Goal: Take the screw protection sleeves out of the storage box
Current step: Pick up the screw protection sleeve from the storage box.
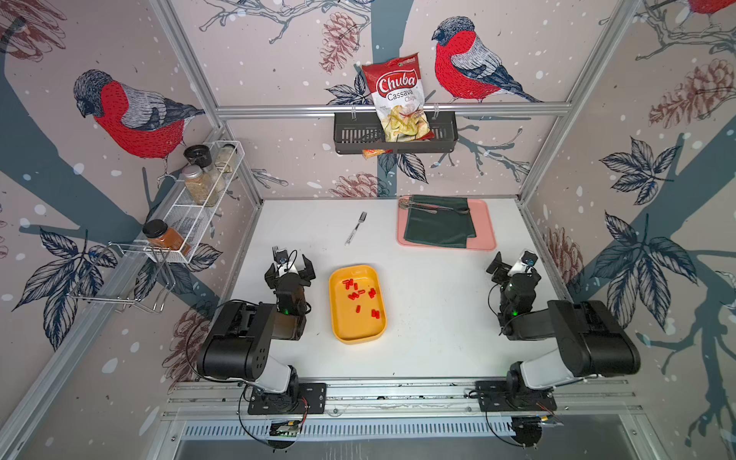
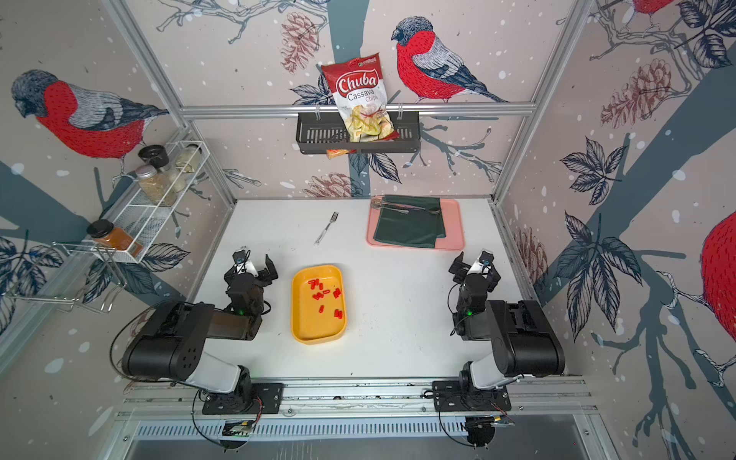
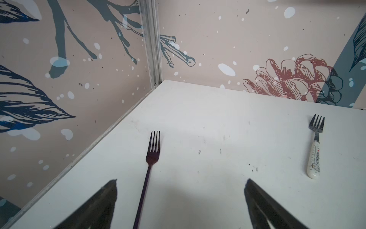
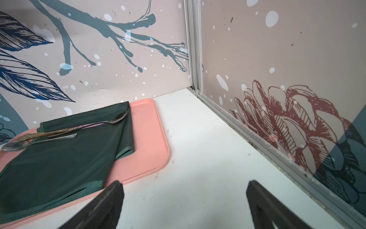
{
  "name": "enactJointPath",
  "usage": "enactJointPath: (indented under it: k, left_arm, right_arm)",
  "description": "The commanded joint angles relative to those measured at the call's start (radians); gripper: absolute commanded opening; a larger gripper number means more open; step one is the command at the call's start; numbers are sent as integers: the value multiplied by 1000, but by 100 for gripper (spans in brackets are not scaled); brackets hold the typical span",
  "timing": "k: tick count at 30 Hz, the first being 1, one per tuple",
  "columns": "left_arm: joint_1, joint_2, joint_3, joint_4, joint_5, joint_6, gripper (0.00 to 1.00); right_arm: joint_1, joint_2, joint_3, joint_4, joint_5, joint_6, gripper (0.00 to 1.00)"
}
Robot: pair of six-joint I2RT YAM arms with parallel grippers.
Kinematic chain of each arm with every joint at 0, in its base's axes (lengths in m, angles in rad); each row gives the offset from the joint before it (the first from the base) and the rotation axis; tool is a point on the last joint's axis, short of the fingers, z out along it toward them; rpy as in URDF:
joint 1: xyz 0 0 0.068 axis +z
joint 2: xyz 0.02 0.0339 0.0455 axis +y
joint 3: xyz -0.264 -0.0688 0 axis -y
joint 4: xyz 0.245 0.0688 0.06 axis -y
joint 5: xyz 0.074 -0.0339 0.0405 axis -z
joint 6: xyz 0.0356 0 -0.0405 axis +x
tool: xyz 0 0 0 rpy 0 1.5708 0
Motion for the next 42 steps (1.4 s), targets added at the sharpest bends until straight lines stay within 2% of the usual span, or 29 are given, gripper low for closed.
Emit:
enactJointPath:
  k: [1, 15, 17, 18, 19, 20, 21, 23, 24, 26, 29, 31, 33, 37, 42]
  left_arm:
    - [1, 1, 5, 35, -11, 9, 99]
    - [1, 1, 3, 34, -11, 9, 99]
    - [-13, -25, 4, 24, 2, 42, 99]
    - [-36, -67, 35, -21, -2, 90, 98]
    - [-75, -126, 122, -191, -91, 90, 97]
    - [-91, -190, 270, -494, -145, 13, 97]
    - [-88, -225, 410, -773, -145, -106, 97]
    - [-91, -248, 623, -1154, -41, -269, 97]
    - [-97, -257, 694, -1293, 33, -333, 97]
    - [-104, -281, 745, -1454, 172, -431, 97]
    - [-107, -337, 692, -1584, 378, -532, 97]
    - [-109, -379, 624, -1634, 461, -564, 97]
    - [-120, -439, 557, -1672, 477, -574, 97]
    - [-127, -565, 467, -1722, 433, -595, 96]
    - [-154, -640, 378, -1711, 475, -620, 90]
  right_arm:
    - [-1, -5, 2, 13, -2, -5, 100]
    - [-7, -3, 6, 7, -16, -4, 100]
    - [16, -34, -10, 41, 15, -30, 99]
    - [76, -84, 16, -9, 88, -95, 100]
    - [143, -144, 100, -182, 192, -133, 100]
    - [184, -198, 247, -471, 220, -82, 100]
    - [196, -220, 427, -795, 146, 34, 100]
    - [212, -184, 711, -1177, -58, 193, 100]
    - [255, -155, 830, -1296, -114, 262, 100]
    - [365, -91, 992, -1450, -222, 341, 100]
    - [538, 44, 1194, -1682, -318, 476, 100]
    - [643, 122, 1254, -1767, -356, 535, 99]
    - [736, 181, 1271, -1794, -379, 579, 96]
    - [846, 248, 1249, -1773, -406, 635, 90]
    - [936, 351, 1293, -1792, -460, 671, 71]
